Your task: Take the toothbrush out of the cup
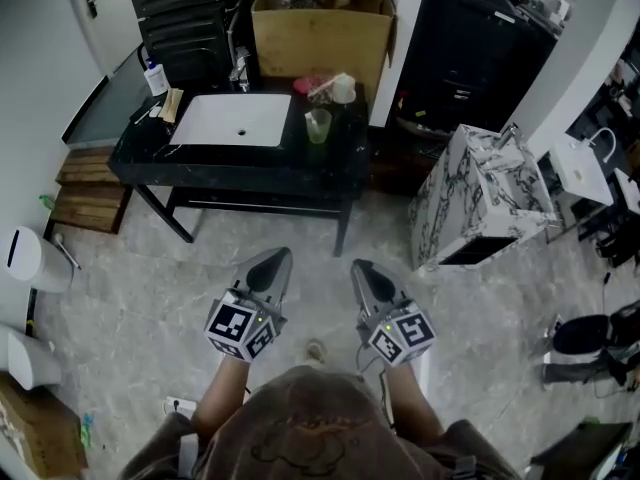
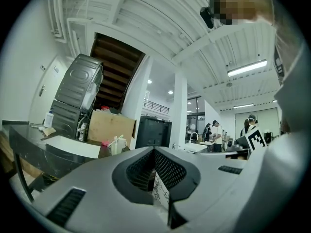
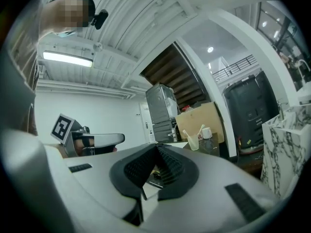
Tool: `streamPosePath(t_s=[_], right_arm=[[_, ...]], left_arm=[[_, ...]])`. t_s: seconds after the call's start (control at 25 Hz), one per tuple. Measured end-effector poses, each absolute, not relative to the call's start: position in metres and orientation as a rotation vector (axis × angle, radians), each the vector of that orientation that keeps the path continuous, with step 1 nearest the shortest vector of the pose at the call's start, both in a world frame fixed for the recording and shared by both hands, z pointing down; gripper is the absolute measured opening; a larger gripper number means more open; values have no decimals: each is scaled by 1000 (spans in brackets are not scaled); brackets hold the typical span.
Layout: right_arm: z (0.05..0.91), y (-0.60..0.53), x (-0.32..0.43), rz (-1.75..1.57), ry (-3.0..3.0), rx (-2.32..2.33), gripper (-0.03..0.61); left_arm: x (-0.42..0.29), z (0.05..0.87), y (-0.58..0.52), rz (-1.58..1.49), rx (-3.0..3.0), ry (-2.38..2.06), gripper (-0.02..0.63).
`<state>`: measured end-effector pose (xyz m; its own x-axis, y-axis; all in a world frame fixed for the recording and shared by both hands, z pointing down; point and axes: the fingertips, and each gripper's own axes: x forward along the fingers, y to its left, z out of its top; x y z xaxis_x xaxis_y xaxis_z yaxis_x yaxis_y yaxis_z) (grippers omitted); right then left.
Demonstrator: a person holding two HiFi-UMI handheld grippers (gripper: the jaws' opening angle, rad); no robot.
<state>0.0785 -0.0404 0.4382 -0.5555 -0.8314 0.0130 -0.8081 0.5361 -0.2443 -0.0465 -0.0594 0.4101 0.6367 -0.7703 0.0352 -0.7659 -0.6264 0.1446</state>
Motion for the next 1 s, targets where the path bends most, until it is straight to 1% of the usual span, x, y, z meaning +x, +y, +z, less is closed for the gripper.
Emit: streamPosePath(t_s=[0.16,0.36,0.68,1.0], right_arm=[[440,-70,90,-361,2670,-1383,6],[443,-95,86,-363,2701,-1340,6],[451,-139,88,-352,2694,-1365,6],[450,-200,93,-316,2683,-1402,6]], left_arm=[[-37,409,-87,-33,2712,-1302,0],[-42,408,-110,-29,2698,-1337,0],[-42,410,-150,-34,2708,-1340,0],[-29,414,-217,-51,2737,-1288,0]])
